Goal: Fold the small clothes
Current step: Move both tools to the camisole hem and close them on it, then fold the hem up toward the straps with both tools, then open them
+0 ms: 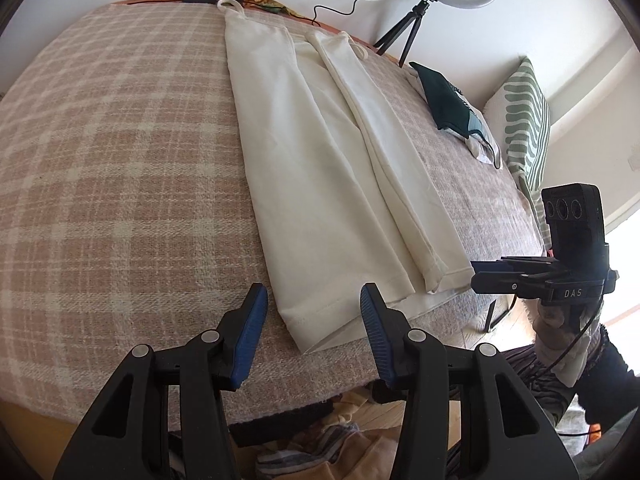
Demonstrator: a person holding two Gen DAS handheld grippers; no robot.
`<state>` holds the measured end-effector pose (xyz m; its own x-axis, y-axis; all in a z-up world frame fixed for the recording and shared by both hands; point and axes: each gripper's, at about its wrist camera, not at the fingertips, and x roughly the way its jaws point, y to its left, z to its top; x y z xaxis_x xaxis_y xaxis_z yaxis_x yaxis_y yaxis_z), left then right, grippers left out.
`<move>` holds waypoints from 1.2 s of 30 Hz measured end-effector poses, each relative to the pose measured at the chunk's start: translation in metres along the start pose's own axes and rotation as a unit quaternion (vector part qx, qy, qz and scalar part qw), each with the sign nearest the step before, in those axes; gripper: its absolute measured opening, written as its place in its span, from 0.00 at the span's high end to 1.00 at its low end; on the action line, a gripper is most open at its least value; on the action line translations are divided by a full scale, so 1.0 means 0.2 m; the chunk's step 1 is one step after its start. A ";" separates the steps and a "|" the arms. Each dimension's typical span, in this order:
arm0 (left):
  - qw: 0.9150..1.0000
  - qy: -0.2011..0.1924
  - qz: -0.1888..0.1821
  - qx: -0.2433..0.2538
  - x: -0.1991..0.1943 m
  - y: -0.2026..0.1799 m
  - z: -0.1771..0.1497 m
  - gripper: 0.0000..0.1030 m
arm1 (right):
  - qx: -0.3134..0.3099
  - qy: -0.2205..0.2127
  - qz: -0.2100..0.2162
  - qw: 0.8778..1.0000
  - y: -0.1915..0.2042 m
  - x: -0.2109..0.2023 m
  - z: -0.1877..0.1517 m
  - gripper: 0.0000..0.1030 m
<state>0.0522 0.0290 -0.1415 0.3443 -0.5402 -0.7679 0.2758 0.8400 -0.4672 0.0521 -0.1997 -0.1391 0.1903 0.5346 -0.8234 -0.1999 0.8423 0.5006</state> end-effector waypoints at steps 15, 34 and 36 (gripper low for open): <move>1.000 -0.003 -0.012 0.018 -0.01 -0.01 -0.03 0.94 | 0.002 0.010 0.031 0.999 -0.03 0.06 -0.01 0.93; 0.999 -0.045 -0.025 -0.014 -0.08 0.02 0.26 0.95 | 0.060 -0.083 0.092 0.991 -0.07 -0.11 0.21 0.94; 0.999 -0.046 -0.016 -0.012 -0.06 0.02 0.31 0.95 | 0.056 -0.090 0.076 0.991 -0.07 -0.12 0.25 0.94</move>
<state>0.1047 0.0368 -0.1068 0.4176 -0.5679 -0.7093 0.2660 0.8228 -0.5022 0.0993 -0.2208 -0.1131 0.3365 0.6514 -0.6800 -0.1335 0.7478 0.6503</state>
